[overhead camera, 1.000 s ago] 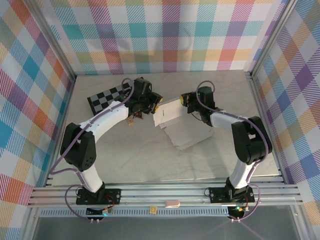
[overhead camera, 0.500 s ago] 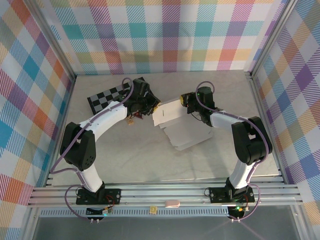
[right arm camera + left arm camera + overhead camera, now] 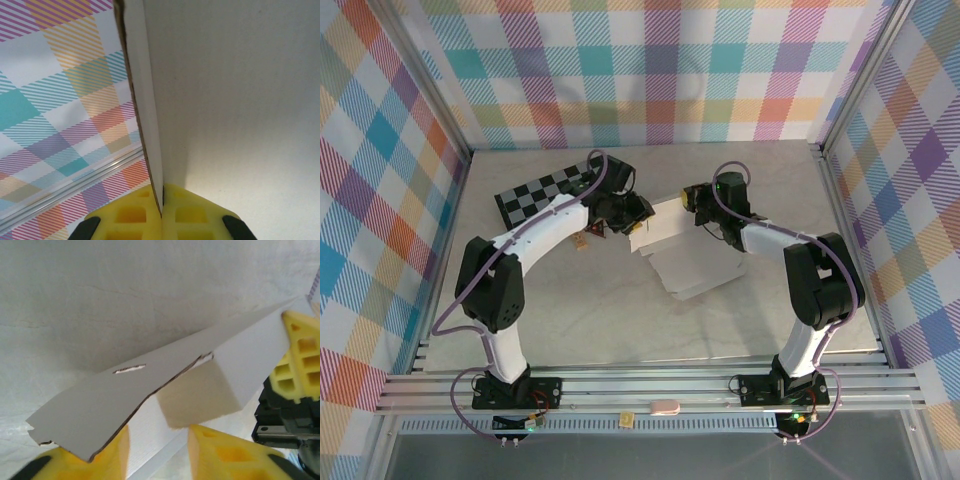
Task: Fold the paper box
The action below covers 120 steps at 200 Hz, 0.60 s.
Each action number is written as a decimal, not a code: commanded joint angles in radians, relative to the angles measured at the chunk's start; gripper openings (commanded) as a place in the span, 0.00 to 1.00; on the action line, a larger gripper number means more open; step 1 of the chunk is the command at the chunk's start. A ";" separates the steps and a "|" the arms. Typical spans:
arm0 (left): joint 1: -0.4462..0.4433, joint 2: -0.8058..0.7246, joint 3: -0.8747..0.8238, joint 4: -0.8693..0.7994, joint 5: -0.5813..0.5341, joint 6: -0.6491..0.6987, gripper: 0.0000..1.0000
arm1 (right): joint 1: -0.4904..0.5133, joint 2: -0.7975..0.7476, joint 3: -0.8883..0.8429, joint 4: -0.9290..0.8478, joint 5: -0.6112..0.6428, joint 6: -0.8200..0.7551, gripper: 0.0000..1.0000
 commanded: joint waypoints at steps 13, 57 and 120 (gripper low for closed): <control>-0.005 0.006 0.039 -0.074 -0.013 0.076 0.39 | -0.003 -0.004 0.025 -0.027 -0.006 0.024 0.00; -0.012 -0.043 0.037 0.045 0.022 0.054 0.33 | -0.003 -0.023 0.005 -0.043 0.008 0.013 0.00; -0.013 -0.167 0.125 -0.115 -0.025 0.020 0.44 | -0.005 -0.028 0.005 -0.062 0.016 -0.001 0.00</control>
